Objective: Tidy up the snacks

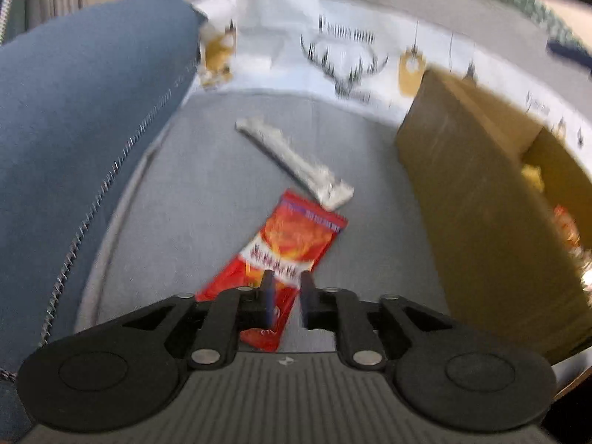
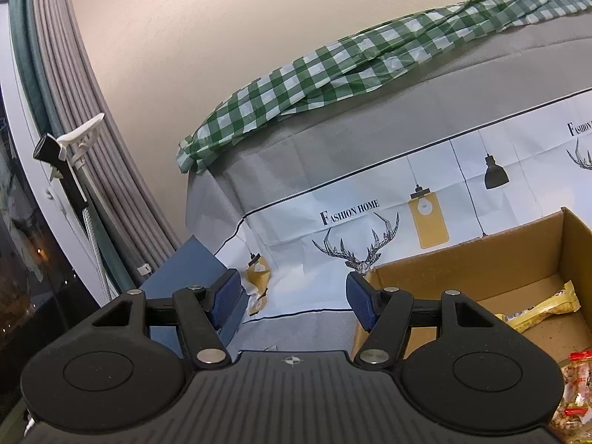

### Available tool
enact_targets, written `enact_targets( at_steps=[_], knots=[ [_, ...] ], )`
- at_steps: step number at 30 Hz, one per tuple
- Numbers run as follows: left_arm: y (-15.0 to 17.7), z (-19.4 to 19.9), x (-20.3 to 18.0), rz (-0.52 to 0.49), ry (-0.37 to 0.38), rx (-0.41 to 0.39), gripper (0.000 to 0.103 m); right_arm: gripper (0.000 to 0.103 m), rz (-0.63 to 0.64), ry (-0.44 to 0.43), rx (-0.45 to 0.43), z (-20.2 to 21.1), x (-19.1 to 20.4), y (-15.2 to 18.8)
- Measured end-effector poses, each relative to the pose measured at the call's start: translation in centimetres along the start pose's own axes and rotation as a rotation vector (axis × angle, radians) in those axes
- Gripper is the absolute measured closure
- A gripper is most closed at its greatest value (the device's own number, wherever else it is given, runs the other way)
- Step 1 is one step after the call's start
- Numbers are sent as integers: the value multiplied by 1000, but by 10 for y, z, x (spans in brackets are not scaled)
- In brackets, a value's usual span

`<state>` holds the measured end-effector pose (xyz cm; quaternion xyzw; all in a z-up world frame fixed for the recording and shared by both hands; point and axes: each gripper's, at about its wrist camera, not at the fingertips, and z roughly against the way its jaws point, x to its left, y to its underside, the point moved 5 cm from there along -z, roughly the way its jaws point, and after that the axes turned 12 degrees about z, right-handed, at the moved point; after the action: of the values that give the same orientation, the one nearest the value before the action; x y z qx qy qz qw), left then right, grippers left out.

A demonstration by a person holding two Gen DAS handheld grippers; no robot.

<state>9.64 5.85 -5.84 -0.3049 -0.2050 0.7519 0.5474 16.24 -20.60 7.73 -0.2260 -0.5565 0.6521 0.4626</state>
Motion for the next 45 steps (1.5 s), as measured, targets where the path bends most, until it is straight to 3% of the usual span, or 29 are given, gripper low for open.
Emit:
enact_targets(
  at_steps=[3,6,13,15,16,20,22,25,27,31,36,40,42,45],
  knots=[
    [-9,-1,5,-41,1,-46,33,38,9,7,3,1,2,1],
    [-17,-15,4,-126,27,-56,19,38,18,14,10,0,4,4],
    [-12,-54,1,-191,69,117,20,38,82,5,32,-5,20,12],
    [-8,-54,3,-206,48,118,39,38,106,0,33,-6,27,15],
    [-8,-53,4,-204,43,117,44,38,119,-2,31,-6,31,16],
    [-13,-44,17,-146,15,137,51,38,175,-8,33,-11,50,22],
    [-15,-35,32,-51,-35,155,52,39,202,-20,43,-14,60,26],
    [-12,-23,55,92,-75,175,52,65,222,-63,75,-20,78,32],
    [-10,-19,60,123,-83,175,51,80,221,-97,103,-24,89,36],
    [-11,-23,55,96,-93,171,51,79,241,-104,146,-38,112,43],
    [-13,-26,59,99,-95,158,51,52,148,-40,324,-98,114,55],
    [-14,-25,70,162,-72,162,51,29,105,94,461,-154,96,79],
    [-14,-24,72,189,-61,160,51,26,87,176,514,-175,84,96],
    [-14,-24,72,189,-61,154,51,24,97,234,578,-197,71,117]
  ],
)
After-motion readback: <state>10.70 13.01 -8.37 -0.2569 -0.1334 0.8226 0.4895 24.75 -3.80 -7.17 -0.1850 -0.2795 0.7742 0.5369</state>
